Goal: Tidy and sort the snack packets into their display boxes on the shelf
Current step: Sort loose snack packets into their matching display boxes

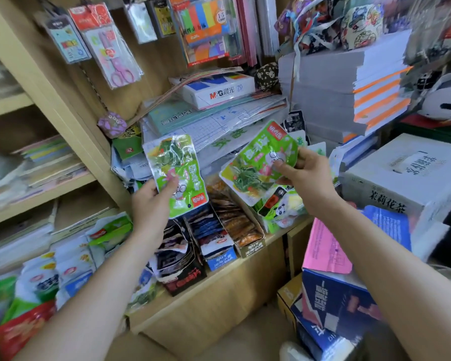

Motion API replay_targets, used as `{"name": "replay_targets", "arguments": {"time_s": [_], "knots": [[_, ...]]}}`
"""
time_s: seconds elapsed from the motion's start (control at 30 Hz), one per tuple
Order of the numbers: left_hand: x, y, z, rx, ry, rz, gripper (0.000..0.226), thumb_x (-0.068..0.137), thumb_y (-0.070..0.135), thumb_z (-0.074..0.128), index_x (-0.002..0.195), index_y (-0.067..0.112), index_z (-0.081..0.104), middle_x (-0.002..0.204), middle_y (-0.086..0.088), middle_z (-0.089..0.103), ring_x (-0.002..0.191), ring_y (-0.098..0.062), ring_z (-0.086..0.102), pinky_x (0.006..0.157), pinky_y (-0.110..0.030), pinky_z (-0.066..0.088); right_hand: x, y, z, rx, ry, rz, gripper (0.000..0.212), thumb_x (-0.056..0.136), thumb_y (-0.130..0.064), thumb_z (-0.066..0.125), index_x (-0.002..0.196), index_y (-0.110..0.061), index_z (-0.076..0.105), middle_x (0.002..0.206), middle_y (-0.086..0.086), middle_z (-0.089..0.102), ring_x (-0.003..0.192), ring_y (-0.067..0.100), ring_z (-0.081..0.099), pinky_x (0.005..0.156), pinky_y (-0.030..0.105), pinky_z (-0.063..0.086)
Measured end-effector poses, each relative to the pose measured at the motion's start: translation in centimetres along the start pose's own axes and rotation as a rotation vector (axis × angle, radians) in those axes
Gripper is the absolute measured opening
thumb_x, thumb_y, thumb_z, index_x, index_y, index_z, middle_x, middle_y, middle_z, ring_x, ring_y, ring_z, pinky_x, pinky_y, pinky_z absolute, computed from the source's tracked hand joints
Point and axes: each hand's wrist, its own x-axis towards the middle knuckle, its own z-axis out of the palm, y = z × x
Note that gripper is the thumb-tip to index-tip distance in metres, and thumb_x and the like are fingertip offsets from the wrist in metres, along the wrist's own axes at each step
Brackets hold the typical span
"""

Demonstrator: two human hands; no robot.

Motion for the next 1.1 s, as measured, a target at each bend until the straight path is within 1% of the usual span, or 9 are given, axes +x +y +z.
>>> {"name": "replay_targets", "arguments": {"time_s": [0.1, 0.23, 0.37, 0.47, 0.6, 0.73, 0.83, 1.0, 1.1], "knots": [[-0.8, -1.0, -3.3, 0.065, -0.013, 0.003, 0.032, 0.084, 0.054, 0.075, 0.087, 0.025, 0.062, 0.091, 0.003, 0.055, 0.082, -0.012, 0.048, 0.078, -0.036, 0.036, -0.6, 0.5, 2.0, -0.023, -0.062, 0.005, 0.017, 0.089, -0.004, 0.072, 0.105, 0.000, 0.068, 0.098, 0.019, 0.074, 0.084, 0.025, 0.074, 0.063, 0.025, 0.057], [-2.7, -2.4, -7.1, 0.080, 0.077, 0.039, 0.014, 0.090, 0.042, 0.073, 0.081, 0.032, 0.074, 0.089, 0.001, 0.062, 0.080, -0.015, 0.053, 0.075, -0.037, 0.040, -1.1, 1.4, 4.9, -0.114, -0.111, -0.003, 0.034, 0.090, -0.011, 0.073, 0.104, 0.015, 0.057, 0.104, 0.041, 0.060, 0.092, 0.044, 0.068, 0.061, 0.032, 0.060], [-3.7, -3.3, -11.5, 0.140, 0.282, 0.140, 0.054, 0.088, 0.057, 0.068, 0.078, 0.005, 0.058, 0.072, -0.006, 0.043, 0.067, -0.015, 0.037, 0.062, -0.036, 0.028, -2.3, 2.1, 8.3, -0.117, -0.176, 0.027, 0.042, 0.089, -0.015, 0.075, 0.105, 0.017, 0.052, 0.107, 0.043, 0.054, 0.094, 0.044, 0.067, 0.063, 0.031, 0.060], [-4.0, -3.3, -14.4, 0.174, 0.401, 0.188, 0.062, 0.094, 0.044, 0.067, 0.073, -0.008, 0.040, 0.068, -0.008, 0.026, 0.061, -0.015, 0.021, 0.061, -0.036, 0.015, -3.4, 2.4, 10.8, -0.060, -0.214, 0.062, 0.029, 0.089, -0.015, 0.075, 0.105, 0.006, 0.062, 0.108, 0.034, 0.064, 0.095, 0.037, 0.071, 0.070, 0.035, 0.061], [-4.2, -4.4, -18.2, 0.038, 0.521, 0.164, 0.046, 0.094, 0.032, 0.070, 0.079, -0.007, 0.052, 0.070, -0.006, 0.039, 0.065, -0.015, 0.032, 0.060, -0.034, 0.022, -4.8, 2.4, 14.2, -0.016, -0.202, 0.056, 0.019, 0.092, -0.006, 0.068, 0.107, 0.004, 0.063, 0.102, 0.022, 0.072, 0.092, 0.027, 0.074, 0.072, 0.035, 0.062], [-5.4, -6.3, -20.4, -0.047, 0.604, 0.146, 0.029, 0.094, 0.025, 0.071, 0.071, 0.013, 0.058, 0.068, -0.005, 0.049, 0.065, -0.012, 0.042, 0.059, -0.032, 0.030, -5.7, 2.9, 17.6, 0.037, -0.165, 0.015, 0.014, 0.093, -0.003, 0.067, 0.103, 0.006, 0.063, 0.099, 0.027, 0.070, 0.093, 0.030, 0.074, 0.074, 0.035, 0.062], [-6.1, -8.1, -22.1, -0.095, 0.625, 0.127, 0.019, 0.091, 0.031, 0.072, 0.074, 0.026, 0.066, 0.073, -0.004, 0.057, 0.071, -0.013, 0.050, 0.065, -0.034, 0.038, -6.6, 3.6, 19.9, 0.017, -0.229, -0.026, 0.007, 0.092, -0.003, 0.068, 0.099, -0.003, 0.067, 0.093, 0.009, 0.076, 0.091, 0.025, 0.075, 0.074, 0.033, 0.061], [-5.6, -7.6, -24.0, -0.106, 0.560, 0.123, 0.005, 0.094, 0.016, 0.070, 0.091, 0.018, 0.072, 0.070, 0.019, 0.071, 0.069, 0.004, 0.063, 0.067, -0.018, 0.049, -7.0, 6.0, 23.1, -0.252, -0.473, -0.142, 0.046, 0.083, -0.040, 0.078, 0.093, 0.003, 0.065, 0.093, 0.038, 0.061, 0.085, 0.047, 0.067, 0.074, 0.061, 0.056], [-6.1, -8.1, -24.5, -0.041, 0.479, 0.104, 0.010, 0.095, 0.014, 0.069, 0.085, 0.011, 0.068, 0.059, 0.024, 0.064, 0.060, 0.011, 0.058, 0.060, -0.008, 0.042, -7.2, 7.4, 24.9, -0.475, -0.477, -0.269, 0.043, 0.083, -0.041, 0.077, 0.082, 0.000, 0.065, 0.078, 0.030, 0.063, 0.068, 0.038, 0.060, 0.065, 0.047, 0.054]]}}
